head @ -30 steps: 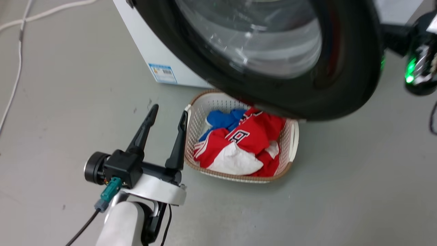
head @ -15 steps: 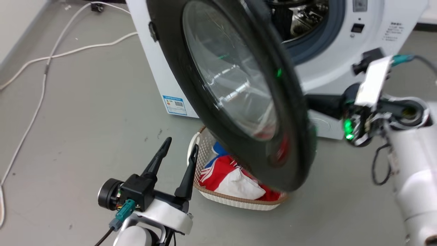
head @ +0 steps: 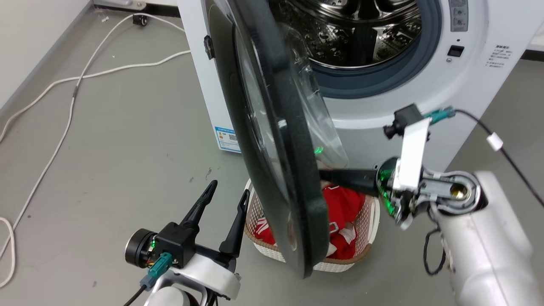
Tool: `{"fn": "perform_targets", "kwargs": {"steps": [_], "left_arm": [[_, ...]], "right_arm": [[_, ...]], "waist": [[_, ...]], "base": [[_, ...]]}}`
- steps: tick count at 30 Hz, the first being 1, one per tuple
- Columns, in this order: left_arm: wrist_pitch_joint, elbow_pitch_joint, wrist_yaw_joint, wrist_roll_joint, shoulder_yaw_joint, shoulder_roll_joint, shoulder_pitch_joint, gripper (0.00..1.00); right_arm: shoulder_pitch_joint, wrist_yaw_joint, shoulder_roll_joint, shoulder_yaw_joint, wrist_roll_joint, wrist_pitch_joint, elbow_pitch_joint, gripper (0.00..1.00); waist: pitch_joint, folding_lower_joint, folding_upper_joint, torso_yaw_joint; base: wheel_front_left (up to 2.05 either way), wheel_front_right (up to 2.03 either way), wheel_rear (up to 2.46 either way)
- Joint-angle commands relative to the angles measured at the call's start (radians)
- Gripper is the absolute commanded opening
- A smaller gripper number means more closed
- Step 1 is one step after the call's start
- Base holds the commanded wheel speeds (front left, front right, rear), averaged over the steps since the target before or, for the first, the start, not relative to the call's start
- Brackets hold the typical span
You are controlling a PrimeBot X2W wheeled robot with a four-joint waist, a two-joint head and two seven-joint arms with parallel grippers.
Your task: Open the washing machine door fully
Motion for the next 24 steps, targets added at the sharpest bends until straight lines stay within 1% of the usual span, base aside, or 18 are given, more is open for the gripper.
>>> {"fn": "perform_targets", "kwargs": {"steps": [1,2,5,7,9,12,16,19,24], "left_arm": [[-0.003,0.002,-0.002,-0.004,-0.001,0.005,-0.001,1.0],[-0.003,0.004,-0.002,-0.006,-0.003,0.006,0.001,1.0],[-0.003,0.007,-0.002,-0.009,-0.002,0.01,0.007,1.0],[-0.003,0.007,-0.001,-0.01,0.001,0.013,0.008,1.0],[-0.003,0.009,-0.001,-0.012,0.007,0.02,0.015,1.0],[-0.003,0.012,0.003,-0.016,0.013,0.031,0.024,1.0],[-0.003,0.016,0.011,-0.02,0.026,0.044,0.043,1.0],[-0.002,0.02,0.022,-0.024,0.038,0.056,0.053,1.0],[0.006,0.031,0.041,-0.035,0.061,0.071,0.067,1.0]], "right_arm": [[0.036,0.0,0.012,0.012,0.001,-0.005,-0.012,0.0],[0.046,0.0,0.013,0.02,-0.003,-0.024,-0.038,0.0],[0.079,0.0,0.009,0.034,-0.036,-0.154,-0.096,0.0],[0.111,0.0,0.009,0.04,-0.036,-0.23,-0.116,0.0],[0.129,0.0,0.009,0.034,-0.065,-0.305,-0.14,0.0],[0.164,0.0,0.008,-0.009,-0.113,-0.425,-0.176,0.0],[0.229,0.0,-0.01,-0.08,-0.248,-0.594,-0.234,0.0],[0.288,0.0,-0.015,-0.129,-0.327,-0.672,-0.279,0.0],[0.398,0.0,-0.016,-0.208,-0.427,-0.76,-0.347,0.0]], "waist": [[-0.003,0.0001,0.0,-0.002],[-0.005,0.0001,0.0,-0.004],[-0.016,0.0001,0.0,-0.016],[-0.025,0.0001,0.0,-0.026],[-0.037,0.0001,0.0,-0.04],[-0.054,0.0001,0.0,-0.069],[-0.074,0.0001,0.0,-0.117],[-0.084,0.0001,0.0,-0.154],[-0.088,0.0001,0.0,-0.202]], "base": [[0.0,0.0,0.0],[0.0,0.0,0.0],[0.0,0.0,0.0],[0.0,0.0,0.0],[0.0,0.0,0.0],[0.0,0.0,0.0],[0.0,0.0,0.0],[0.0,0.0,0.0],[0.0,0.0,0.0]]}}
